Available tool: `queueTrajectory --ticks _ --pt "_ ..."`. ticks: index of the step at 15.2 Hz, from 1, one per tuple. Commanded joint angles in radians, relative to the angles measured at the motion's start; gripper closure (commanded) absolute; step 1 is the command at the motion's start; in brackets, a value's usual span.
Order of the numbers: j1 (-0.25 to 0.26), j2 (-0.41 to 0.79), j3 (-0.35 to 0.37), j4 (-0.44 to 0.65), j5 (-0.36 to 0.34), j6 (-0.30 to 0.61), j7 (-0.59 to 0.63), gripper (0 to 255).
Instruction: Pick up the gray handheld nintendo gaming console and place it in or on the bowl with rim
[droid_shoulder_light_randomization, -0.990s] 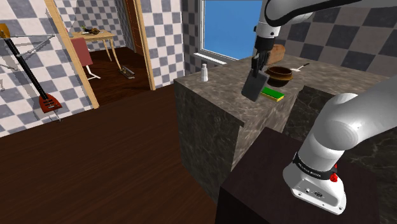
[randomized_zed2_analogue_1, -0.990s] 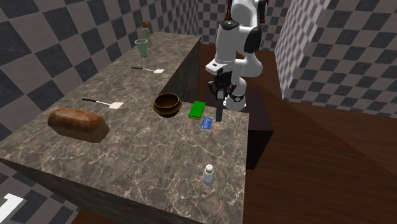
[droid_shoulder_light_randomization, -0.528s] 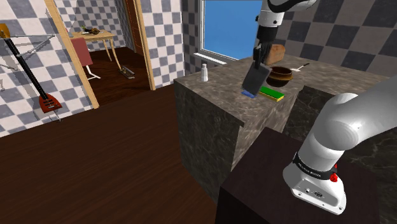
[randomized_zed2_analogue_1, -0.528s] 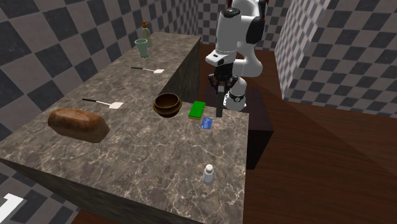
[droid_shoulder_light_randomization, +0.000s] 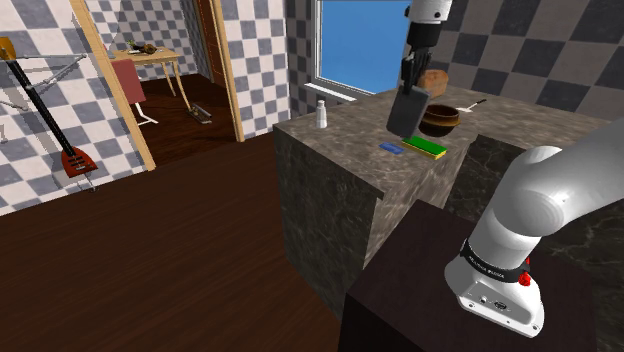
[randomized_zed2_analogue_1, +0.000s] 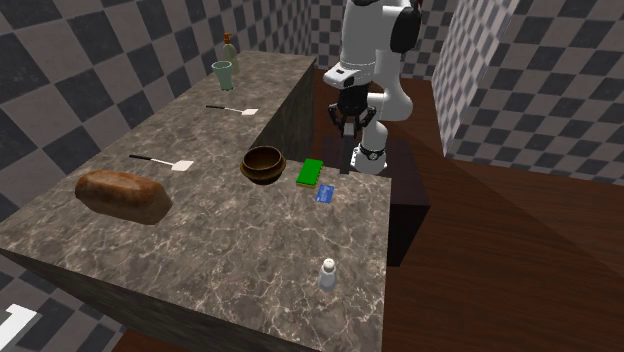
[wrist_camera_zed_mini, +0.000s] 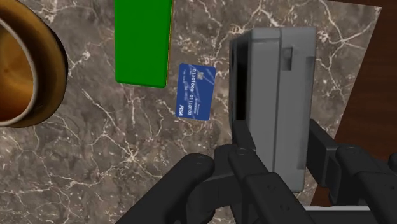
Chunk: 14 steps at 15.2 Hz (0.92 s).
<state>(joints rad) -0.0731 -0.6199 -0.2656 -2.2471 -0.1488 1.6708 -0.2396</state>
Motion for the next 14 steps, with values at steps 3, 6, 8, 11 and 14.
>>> queueTrajectory --ticks 3,6,8,11,14 --pt "0.003 0.011 0.005 0.066 0.006 -0.054 -0.003 255" --pt "0.006 0.021 0.008 0.114 0.010 -0.092 -0.004 255" --pt "0.007 0.029 0.010 0.147 0.012 -0.117 -0.006 255" --pt "-0.002 0.057 -0.031 0.187 -0.002 -0.125 -0.056 255" --pt "-0.013 0.105 -0.095 0.249 -0.018 -0.132 -0.133 255"
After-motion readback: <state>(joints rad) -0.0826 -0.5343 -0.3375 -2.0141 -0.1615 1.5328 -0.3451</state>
